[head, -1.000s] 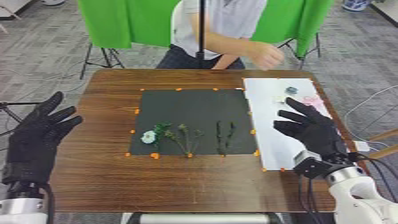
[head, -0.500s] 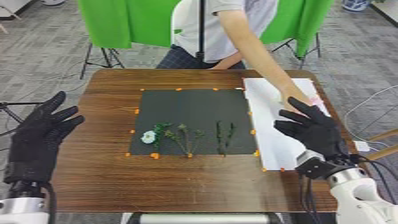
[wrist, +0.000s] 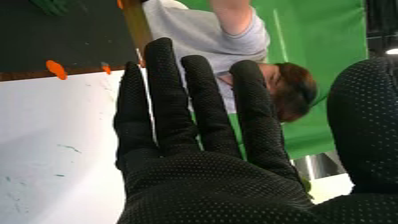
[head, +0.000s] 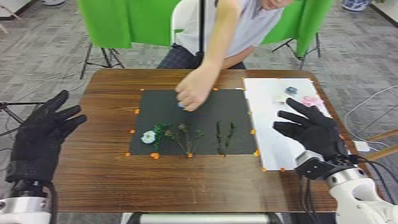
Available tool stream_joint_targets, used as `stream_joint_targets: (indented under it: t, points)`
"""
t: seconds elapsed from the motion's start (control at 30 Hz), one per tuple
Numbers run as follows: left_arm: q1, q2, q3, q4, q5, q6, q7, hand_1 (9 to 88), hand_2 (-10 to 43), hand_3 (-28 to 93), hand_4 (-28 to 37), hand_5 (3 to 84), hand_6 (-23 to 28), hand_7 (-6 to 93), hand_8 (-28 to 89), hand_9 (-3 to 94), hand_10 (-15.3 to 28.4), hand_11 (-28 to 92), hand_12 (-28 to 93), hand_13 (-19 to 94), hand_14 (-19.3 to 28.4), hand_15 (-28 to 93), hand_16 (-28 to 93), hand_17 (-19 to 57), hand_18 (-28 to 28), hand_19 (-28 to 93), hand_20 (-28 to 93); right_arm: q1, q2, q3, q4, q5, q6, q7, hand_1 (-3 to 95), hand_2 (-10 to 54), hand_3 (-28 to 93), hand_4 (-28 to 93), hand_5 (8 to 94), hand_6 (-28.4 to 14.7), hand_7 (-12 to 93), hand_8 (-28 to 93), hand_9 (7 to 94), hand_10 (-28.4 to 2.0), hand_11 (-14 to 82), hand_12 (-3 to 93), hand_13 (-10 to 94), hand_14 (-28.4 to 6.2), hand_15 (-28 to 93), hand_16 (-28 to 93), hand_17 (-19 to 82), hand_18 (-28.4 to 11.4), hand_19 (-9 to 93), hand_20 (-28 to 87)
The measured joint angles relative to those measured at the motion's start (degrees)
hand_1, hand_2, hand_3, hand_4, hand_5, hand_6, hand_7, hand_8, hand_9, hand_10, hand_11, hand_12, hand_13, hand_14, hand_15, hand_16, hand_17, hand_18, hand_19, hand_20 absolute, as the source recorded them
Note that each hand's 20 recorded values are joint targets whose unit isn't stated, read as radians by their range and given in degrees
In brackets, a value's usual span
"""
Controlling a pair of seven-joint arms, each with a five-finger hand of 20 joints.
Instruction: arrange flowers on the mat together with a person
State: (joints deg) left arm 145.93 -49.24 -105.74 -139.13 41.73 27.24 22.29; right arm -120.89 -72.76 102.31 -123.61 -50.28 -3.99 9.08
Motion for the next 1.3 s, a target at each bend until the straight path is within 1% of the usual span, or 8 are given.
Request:
stream_joint_targets:
  t: [0.17, 0.33, 0.47, 0.57, 0.73, 0.97, 1.13, 1.3]
  points:
    - [0.0, 0.26, -0.10, -0.53, 0.00, 0.06, 0.45, 18.8, 9.5, 76, -28.3, 34.5, 6.1, 13.4, -11, 33.0, 19.3, 25, 8, 22, 26.8, 55, -12, -10.4, 21.1, 49, 9, 0.0, 0.0, -0.1, 0.0, 0.0, 0.0, 0.3, 23.1, 4.1, 72, -27, 44.0, -1.6, 12, -11, 46.3, -17.5, 12.8, 14.3, 39, -19.2, 43, 9, 10, -20.3, 53, 16]
    - [0.0, 0.88, 0.00, -0.70, -0.56, 0.55, 1.37, 17.9, 10.2, 77, -28.3, 34.6, 6.1, 13.3, -11, 33.2, 19.4, 26, 8, 22, 27.0, 55, -12, -10.5, 21.2, 49, 9, 0.0, -0.2, -0.1, 0.0, 0.0, 0.0, 0.5, 23.0, 4.2, 72, -27, 44.1, -1.7, 12, -11, 46.5, -17.5, 12.9, 14.3, 39, -19.2, 43, 9, 10, -20.3, 54, 16]
    - [-0.1, 1.08, 0.10, -0.70, -0.87, 0.75, 1.42, 17.8, 10.9, 76, -28.3, 34.8, 6.2, 13.2, -11, 33.3, 19.6, 26, 8, 23, 27.0, 55, -12, -10.5, 21.2, 50, 9, -0.1, -0.2, -0.1, 0.0, 0.0, 0.0, 0.7, 23.0, 4.3, 72, -27, 44.3, -1.8, 12, -11, 46.7, -17.4, 13.0, 14.3, 39, -19.2, 43, 9, 10, -20.2, 54, 16]
    - [-0.1, 1.08, 0.29, -0.70, -1.06, 1.15, 1.42, 17.6, 11.1, 76, -28.3, 34.8, 6.2, 13.1, -11, 33.3, 19.6, 26, 8, 23, 27.0, 55, -12, -10.5, 21.2, 50, 9, -0.1, -0.2, -0.1, 0.0, 0.0, 0.0, 1.1, 23.0, 4.3, 72, -27, 44.5, -1.9, 12, -11, 46.8, -17.4, 13.1, 14.3, 39, -19.0, 44, 9, 10, -20.2, 54, 16]
    - [-0.1, 1.05, 0.49, -0.70, -1.08, 1.55, 1.38, 17.9, 10.8, 77, -28.3, 34.8, 6.4, 13.1, -11, 33.3, 19.7, 26, 8, 23, 27.1, 56, -12, -10.4, 21.2, 50, 9, 0.1, -0.2, -0.1, 0.0, 0.0, 0.0, 1.4, 22.9, 4.3, 72, -27, 44.6, -2.0, 12, -11, 47.0, -17.4, 13.3, 14.3, 39, -19.1, 44, 9, 10, -20.1, 54, 16]
    - [-0.3, 1.09, 0.85, -0.67, -1.09, 1.73, 1.38, 18.4, 10.4, 77, -28.3, 34.7, 6.4, 13.1, -11, 33.4, 19.9, 27, 8, 23, 27.1, 56, -12, -10.4, 21.2, 50, 9, 0.8, -0.1, -0.5, 0.1, -0.5, 0.0, 1.4, 23.2, 4.0, 72, -27, 44.9, -2.1, 13, -11, 47.3, -17.3, 13.8, 14.4, 39, -18.9, 45, 9, 10, -20.1, 54, 16]
    - [-0.7, 1.13, 1.38, -0.62, -1.08, 1.76, 1.37, 19.2, 9.9, 77, -28.3, 34.8, 6.6, 13.2, -11, 33.4, 19.9, 27, 8, 23, 27.0, 56, -13, -10.4, 21.2, 50, 9, 0.9, 0.0, -0.4, 0.1, -1.8, 0.0, 1.3, 23.6, 4.1, 71, -27, 45.5, -2.3, 13, -11, 47.8, -17.1, 14.5, 14.5, 40, -18.6, 45, 9, 10, -19.9, 54, 16]
    - [-0.7, 1.69, 1.70, -0.62, -1.26, 1.99, 1.68, 19.6, 9.7, 77, -28.3, 34.8, 6.6, 13.3, -11, 33.3, 19.9, 27, 8, 23, 27.0, 56, -13, -10.4, 21.2, 50, 9, 0.9, 0.3, -0.3, 0.1, -2.7, 0.2, 1.1, 23.4, 4.3, 71, -27, 46.0, -2.2, 13, -11, 47.9, -17.1, 14.8, 14.5, 40, -18.5, 46, 9, 10, -19.9, 54, 16]
